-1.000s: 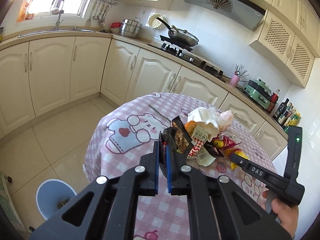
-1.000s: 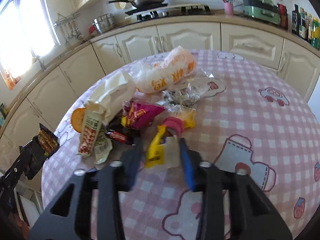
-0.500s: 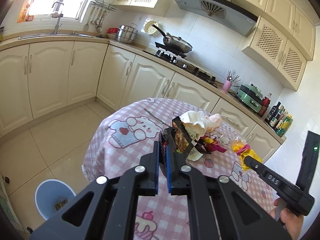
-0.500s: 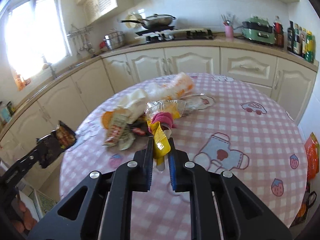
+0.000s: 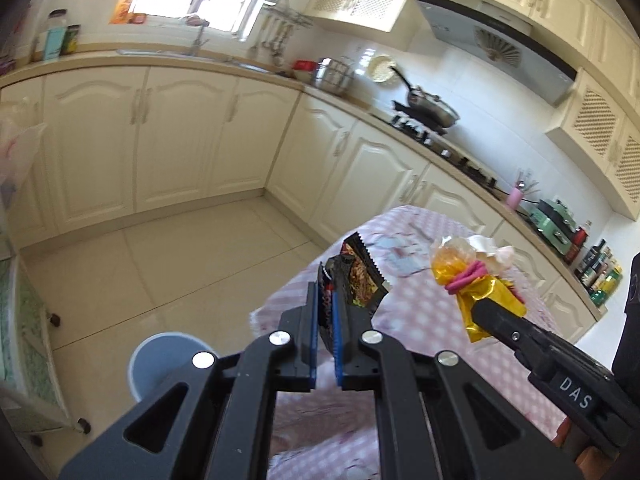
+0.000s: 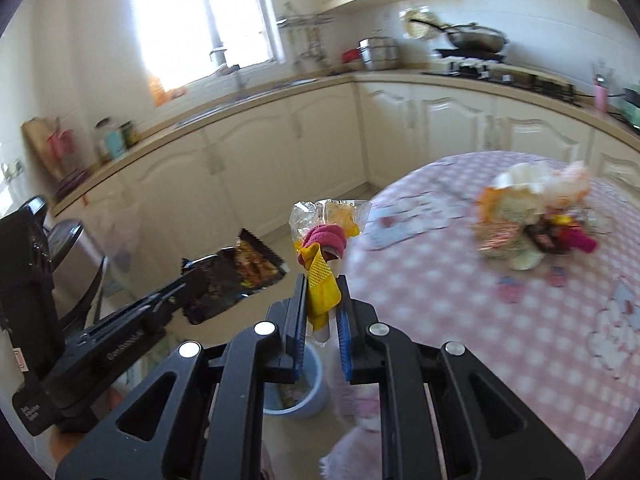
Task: Collect trash
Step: 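Move both grippers over the blue bin and open them to drop the wrappers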
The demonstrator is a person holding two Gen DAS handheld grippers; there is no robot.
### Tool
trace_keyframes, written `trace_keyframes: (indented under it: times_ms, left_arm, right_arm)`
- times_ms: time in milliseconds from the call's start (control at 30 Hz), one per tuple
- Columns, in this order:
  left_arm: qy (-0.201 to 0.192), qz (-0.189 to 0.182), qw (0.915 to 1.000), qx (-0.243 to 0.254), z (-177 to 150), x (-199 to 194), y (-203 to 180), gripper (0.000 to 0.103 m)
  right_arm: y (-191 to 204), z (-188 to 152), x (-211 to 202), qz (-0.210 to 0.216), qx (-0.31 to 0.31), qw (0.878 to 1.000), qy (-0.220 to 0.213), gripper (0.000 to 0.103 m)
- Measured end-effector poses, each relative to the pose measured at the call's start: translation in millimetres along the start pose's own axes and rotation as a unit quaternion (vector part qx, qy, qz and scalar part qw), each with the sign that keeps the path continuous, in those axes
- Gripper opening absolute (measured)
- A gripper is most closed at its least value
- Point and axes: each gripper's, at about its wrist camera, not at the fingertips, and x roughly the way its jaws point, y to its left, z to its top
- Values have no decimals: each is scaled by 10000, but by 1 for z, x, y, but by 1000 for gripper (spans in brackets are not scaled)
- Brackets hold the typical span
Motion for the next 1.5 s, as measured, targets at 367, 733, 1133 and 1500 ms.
trace_keyframes:
  times_ms: [367, 733, 1133, 1500]
  left_arm:
    - [600, 1070, 9911, -511, -25, 42, 110, 6]
    - [963, 1420, 9817, -823, -31, 95, 172, 7]
    - [989, 1435, 9810, -848, -34, 109, 182, 51]
    - [1035, 1508, 9780, -1003, -43, 99, 196, 51]
  right_arm:
    - [70, -38, 112, 389, -417, 9929, 1045, 12]
    - [80, -64, 187, 413, -397, 9850, 1628, 12]
    - [87, -80, 218, 368, -451, 9794, 1933, 12]
    - [101, -75, 223, 398, -521, 9798, 1890, 12]
